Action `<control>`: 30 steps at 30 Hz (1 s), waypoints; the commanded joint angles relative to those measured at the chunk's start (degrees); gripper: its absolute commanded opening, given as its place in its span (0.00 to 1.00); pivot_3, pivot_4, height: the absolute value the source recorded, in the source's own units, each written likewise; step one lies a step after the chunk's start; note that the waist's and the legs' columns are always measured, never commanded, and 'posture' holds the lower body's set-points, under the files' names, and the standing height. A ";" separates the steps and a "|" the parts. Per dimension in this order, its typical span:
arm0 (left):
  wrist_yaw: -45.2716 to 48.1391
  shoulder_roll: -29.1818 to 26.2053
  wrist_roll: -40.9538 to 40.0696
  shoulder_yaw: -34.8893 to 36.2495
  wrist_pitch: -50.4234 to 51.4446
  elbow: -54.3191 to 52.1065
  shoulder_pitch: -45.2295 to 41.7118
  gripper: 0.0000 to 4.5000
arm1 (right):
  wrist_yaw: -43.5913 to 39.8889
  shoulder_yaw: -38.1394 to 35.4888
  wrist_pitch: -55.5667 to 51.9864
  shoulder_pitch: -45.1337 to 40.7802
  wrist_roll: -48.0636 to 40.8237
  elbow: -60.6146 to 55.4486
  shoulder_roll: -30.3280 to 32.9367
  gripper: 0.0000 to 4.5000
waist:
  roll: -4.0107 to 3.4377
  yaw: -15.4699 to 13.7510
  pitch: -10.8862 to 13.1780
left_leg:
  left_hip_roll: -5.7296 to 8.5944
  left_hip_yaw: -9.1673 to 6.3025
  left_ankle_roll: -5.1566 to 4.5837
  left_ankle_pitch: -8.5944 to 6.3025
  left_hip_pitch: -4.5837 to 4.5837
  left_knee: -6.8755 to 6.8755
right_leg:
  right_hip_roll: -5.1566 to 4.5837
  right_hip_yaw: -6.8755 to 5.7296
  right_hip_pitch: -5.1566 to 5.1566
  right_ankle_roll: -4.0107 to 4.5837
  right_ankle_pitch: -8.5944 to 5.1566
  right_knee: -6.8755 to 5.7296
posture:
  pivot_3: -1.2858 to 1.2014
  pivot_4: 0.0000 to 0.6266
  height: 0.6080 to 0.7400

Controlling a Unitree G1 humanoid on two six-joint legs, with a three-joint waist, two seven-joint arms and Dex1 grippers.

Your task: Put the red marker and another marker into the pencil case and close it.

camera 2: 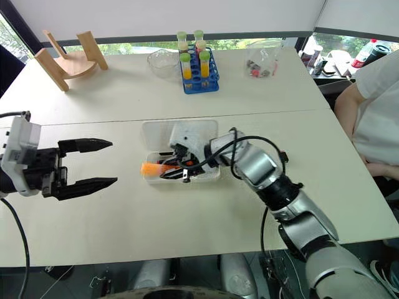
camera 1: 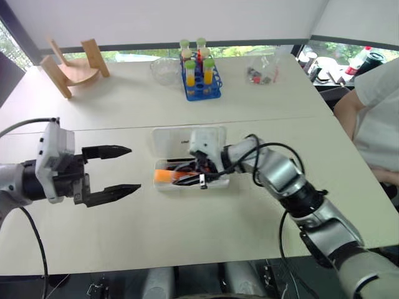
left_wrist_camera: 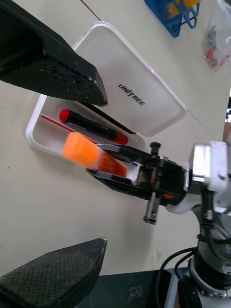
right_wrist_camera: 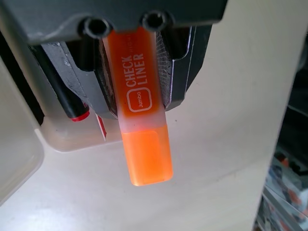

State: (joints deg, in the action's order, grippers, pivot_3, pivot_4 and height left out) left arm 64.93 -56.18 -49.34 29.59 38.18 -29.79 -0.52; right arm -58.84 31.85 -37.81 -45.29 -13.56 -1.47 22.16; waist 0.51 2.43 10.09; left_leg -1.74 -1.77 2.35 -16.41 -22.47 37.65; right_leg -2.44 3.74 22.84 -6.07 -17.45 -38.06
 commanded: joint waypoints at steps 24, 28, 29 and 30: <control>-2.38 1.05 -1.00 -1.72 -2.14 -1.57 -1.05 1.00 | 0.61 -16.77 -6.71 -1.73 -0.23 -6.98 6.40 0.99 | -0.02 -0.20 0.02 | 0.01 0.01 0.00 0.00 -0.02 -0.01 | -0.04 0.01 0.04 -0.01 0.00 -0.01 | 0.52 0.24 1.00; -2.05 2.07 -0.84 -4.10 -2.85 -0.93 -2.22 1.00 | 7.91 -33.50 -17.70 8.26 0.05 -12.71 17.14 0.99 | 0.04 -0.88 0.00 | 0.05 0.01 0.01 0.00 -0.04 -0.01 | -0.10 0.00 0.00 -0.01 0.00 0.06 | 0.52 0.24 1.00; -1.95 2.36 -0.63 -4.89 -3.06 -0.72 -2.64 1.00 | 10.16 -37.29 -20.12 11.54 0.73 -13.51 19.26 0.99 | 0.13 -1.54 -0.06 | 0.07 -0.04 0.00 -0.01 -0.04 -0.04 | -0.09 -0.03 -0.05 0.01 -0.01 0.11 | 0.52 0.24 1.00; -1.78 2.61 -0.28 -5.76 -3.41 -0.44 -3.21 1.00 | 12.69 -39.60 -20.29 14.99 2.32 -13.50 20.96 0.99 | 0.18 -1.87 -0.09 | 0.09 -0.06 0.00 -0.01 -0.01 -0.16 | -0.08 -0.06 -0.10 0.01 -0.01 0.23 | 0.52 0.24 1.00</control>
State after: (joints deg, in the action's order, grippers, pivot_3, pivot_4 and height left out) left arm 62.66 -53.79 -49.42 24.79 36.44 -30.04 -2.73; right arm -50.34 -2.26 -55.24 -33.75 -13.14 -13.82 41.48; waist 0.69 0.56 10.00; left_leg -1.63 -1.81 2.35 -16.42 -22.48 37.41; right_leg -2.54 3.69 22.73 -6.06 -17.47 -37.75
